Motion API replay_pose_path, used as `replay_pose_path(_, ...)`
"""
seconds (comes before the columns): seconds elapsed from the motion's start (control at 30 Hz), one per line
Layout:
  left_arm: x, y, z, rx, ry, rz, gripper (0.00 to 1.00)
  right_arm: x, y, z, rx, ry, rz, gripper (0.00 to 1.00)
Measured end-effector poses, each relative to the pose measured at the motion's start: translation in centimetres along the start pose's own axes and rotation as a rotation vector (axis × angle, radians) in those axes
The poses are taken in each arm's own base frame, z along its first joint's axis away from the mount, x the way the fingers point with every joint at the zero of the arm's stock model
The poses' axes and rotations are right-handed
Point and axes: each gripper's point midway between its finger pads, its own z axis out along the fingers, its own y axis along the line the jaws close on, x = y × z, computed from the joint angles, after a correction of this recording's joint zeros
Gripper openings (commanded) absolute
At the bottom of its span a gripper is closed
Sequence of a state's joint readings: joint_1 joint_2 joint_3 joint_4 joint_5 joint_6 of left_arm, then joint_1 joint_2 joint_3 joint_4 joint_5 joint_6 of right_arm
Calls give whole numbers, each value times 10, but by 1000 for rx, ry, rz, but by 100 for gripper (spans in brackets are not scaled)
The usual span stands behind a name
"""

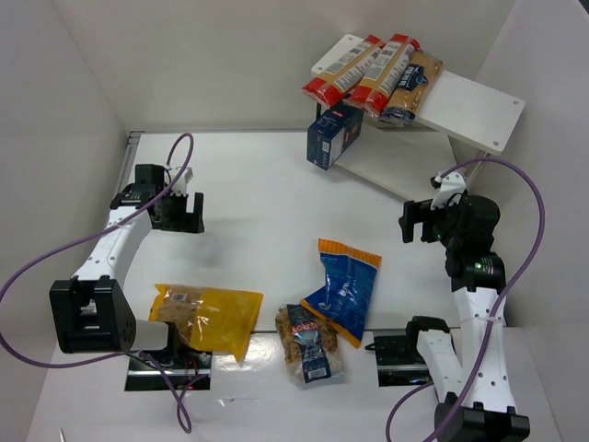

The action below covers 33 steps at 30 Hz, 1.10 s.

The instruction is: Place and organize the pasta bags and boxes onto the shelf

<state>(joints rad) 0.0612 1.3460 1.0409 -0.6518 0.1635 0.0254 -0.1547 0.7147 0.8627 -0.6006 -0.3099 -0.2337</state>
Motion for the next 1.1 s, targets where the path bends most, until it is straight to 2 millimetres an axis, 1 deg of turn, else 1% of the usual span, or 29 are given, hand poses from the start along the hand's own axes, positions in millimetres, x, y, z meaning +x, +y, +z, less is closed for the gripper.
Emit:
replay_pose_path(0.37,0,-1,0,7,1,0,100,0,5,0,-32,-3,-24,100)
replay_pose_path(0.43,0,-1,0,7,1,0,100,3,7,4,-56,13,-22,100)
replay_pose_path(0.5,0,-1,0,7,1,0,100,5,14,10,-99,35,-32,100)
replay_pose_path(0.53,0,-1,0,7,1,0,100,8,21,16,-136,59,-44,100)
replay_pose_path(0.57,0,-1,0,7,2,0,100,9,34,23,-193,85,-66,100)
replay_pose_path(0.63,1,-1,0,6,2,0,100,13,65,35,-322,142,-121,100)
replay_pose_path(0.7,1,0,0,2,2,0,100,26,98,46,-454,213,-183,100)
replay_pose_path(0.8,1,1,0,-8,3,0,100,49,136,47,-603,327,-277,100)
replay_pose_path(0.9,1,2,0,-13,4,0,100,64,167,46,-693,398,-373,100)
replay_pose_path(0.97,1,3,0,-17,4,0,100,79,187,44,-754,454,-439,100)
replay_pose_path(1.03,1,4,0,-21,4,0,100,94,201,44,-790,509,-485,100)
replay_pose_path(1.1,1,5,0,-28,4,0,100,109,207,47,-806,562,-517,100)
